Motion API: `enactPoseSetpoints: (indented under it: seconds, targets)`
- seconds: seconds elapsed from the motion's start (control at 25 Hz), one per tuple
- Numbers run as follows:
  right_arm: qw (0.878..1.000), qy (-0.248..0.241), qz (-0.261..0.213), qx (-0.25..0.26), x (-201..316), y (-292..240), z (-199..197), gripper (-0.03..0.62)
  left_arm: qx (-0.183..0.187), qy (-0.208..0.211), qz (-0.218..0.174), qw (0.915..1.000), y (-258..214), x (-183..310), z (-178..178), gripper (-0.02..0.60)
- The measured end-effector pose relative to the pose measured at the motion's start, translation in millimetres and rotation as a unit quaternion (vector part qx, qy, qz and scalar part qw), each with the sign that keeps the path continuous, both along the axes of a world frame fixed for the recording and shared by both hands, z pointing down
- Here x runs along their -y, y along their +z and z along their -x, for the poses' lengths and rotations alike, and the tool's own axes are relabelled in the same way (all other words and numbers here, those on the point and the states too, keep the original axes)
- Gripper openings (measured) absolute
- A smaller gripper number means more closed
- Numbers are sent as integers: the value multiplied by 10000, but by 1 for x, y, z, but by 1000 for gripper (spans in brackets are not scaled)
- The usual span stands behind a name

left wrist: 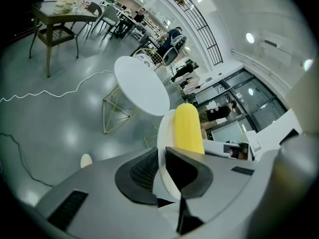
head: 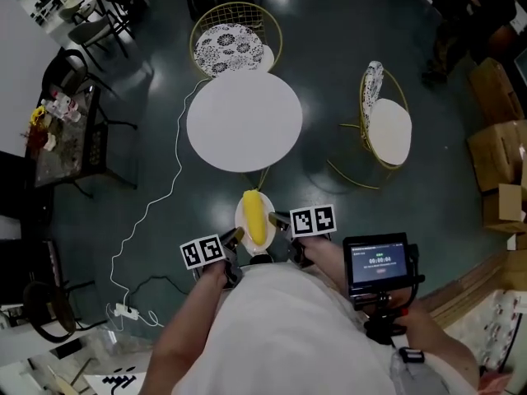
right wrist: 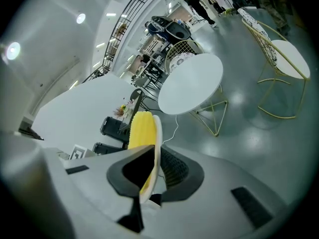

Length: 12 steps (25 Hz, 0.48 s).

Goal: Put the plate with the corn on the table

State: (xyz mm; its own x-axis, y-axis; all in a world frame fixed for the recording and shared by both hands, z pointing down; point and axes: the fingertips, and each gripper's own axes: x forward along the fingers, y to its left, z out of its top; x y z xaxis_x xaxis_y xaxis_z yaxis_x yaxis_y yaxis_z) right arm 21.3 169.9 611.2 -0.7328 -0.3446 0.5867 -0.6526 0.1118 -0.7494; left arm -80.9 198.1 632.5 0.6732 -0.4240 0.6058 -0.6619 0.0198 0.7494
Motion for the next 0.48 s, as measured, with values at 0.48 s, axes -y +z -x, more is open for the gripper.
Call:
enactPoseSetpoints:
  seconds: [0.48]
  targets:
    - [9999, 5, -53, -103, 56, -8, 32, 46, -54, 25, -43, 10000, -7, 57, 32, 48]
